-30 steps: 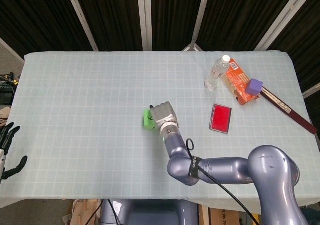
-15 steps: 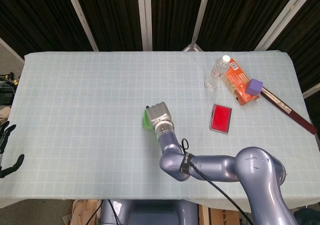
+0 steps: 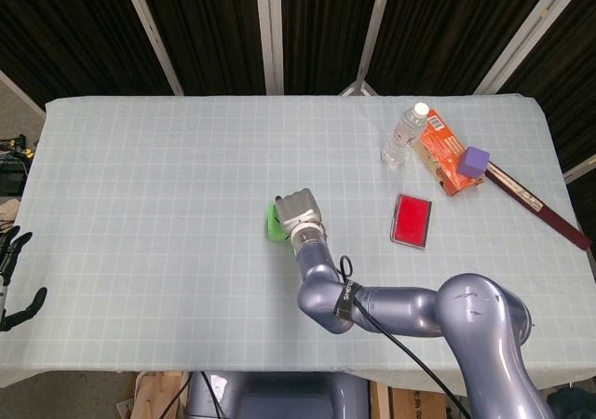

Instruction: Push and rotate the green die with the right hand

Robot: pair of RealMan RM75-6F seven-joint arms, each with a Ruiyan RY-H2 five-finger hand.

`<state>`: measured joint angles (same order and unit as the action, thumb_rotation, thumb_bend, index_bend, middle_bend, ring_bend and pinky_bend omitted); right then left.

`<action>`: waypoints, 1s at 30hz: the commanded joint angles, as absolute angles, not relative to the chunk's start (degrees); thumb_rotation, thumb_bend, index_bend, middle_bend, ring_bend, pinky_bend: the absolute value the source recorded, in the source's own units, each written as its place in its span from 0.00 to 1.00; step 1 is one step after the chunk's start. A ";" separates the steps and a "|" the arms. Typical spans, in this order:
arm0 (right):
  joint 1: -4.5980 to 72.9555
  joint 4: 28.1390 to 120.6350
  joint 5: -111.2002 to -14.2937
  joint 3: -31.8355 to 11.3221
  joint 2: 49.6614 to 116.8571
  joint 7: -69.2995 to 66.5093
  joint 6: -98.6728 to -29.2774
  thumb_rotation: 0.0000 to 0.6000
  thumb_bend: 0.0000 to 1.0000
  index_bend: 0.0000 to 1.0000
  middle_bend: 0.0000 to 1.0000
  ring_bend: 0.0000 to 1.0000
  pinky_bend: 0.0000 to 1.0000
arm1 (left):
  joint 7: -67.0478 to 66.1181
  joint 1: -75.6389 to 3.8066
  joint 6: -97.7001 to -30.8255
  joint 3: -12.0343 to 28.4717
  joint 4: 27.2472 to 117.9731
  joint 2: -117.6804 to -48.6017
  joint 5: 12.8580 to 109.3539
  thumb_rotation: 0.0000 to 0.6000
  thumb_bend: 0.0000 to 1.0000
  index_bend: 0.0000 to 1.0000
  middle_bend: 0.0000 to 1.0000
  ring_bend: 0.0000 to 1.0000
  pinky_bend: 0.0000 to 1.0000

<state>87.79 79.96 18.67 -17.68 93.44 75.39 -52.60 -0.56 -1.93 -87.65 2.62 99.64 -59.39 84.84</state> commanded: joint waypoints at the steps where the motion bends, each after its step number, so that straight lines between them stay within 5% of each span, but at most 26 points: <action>1: 87.67 80.01 18.98 -17.54 93.24 75.56 -52.41 1.00 0.90 0.17 0.85 0.82 0.71 | -0.59 -1.92 -87.68 2.59 99.64 -59.38 84.93 1.00 0.43 0.10 0.00 0.00 0.04; 30: 85.37 85.69 22.02 -15.32 87.39 75.80 -50.92 1.00 0.90 0.17 0.85 0.82 0.71 | -1.62 -1.79 -88.01 2.35 99.81 -59.76 85.45 1.00 0.43 0.10 0.00 0.00 0.04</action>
